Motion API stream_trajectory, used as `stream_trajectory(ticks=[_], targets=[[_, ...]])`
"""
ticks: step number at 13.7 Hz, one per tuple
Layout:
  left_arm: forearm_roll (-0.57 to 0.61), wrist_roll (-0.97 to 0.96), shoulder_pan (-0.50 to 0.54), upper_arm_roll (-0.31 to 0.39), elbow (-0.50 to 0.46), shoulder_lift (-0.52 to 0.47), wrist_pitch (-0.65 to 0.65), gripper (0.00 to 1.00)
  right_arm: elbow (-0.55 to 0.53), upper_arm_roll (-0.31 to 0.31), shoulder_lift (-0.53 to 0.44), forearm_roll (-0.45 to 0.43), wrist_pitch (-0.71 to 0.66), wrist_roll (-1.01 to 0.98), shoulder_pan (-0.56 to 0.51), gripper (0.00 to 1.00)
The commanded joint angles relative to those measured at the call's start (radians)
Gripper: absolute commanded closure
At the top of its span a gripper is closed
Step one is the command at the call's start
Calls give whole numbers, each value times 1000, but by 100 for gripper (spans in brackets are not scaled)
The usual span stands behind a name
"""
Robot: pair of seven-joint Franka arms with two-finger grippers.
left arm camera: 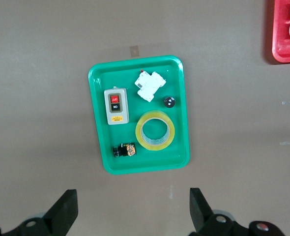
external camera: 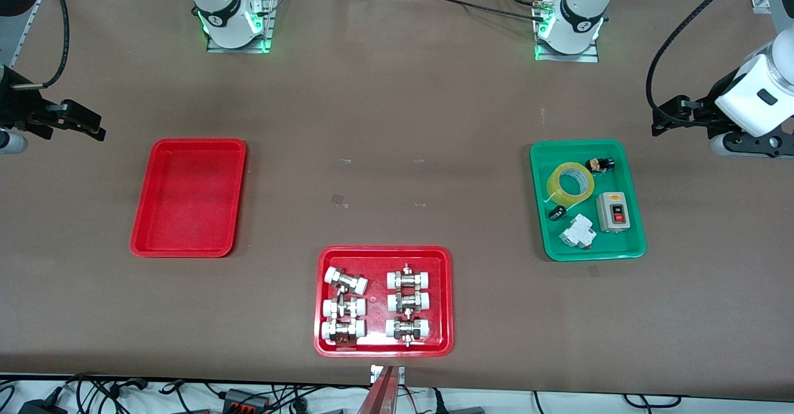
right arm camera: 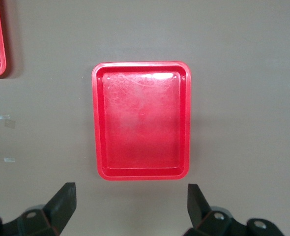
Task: Left arm passes tape to right arm into tray
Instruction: 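Reach the left gripper down toward the yellow tape roll on the green tray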
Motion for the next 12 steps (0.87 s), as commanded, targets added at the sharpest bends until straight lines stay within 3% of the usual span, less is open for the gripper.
stream_trajectory(ticks=[1, 8, 10, 12], targets=[[-39, 28, 35, 0, -24, -21, 11, 0, -21, 2, -19, -4, -11, -17, 3, 0], [-25, 28, 33, -7, -31, 13, 42, 0, -15, 2, -13, -4, -7, -16, 2, 0], [-26, 28, 45, -6, -56, 54, 123, 0, -13, 2, -13, -3, -7, -16, 2, 0], [-25, 28, 53, -4, -163, 76, 259, 0, -8, 2, -13, -3, -3, -14, 2, 0]])
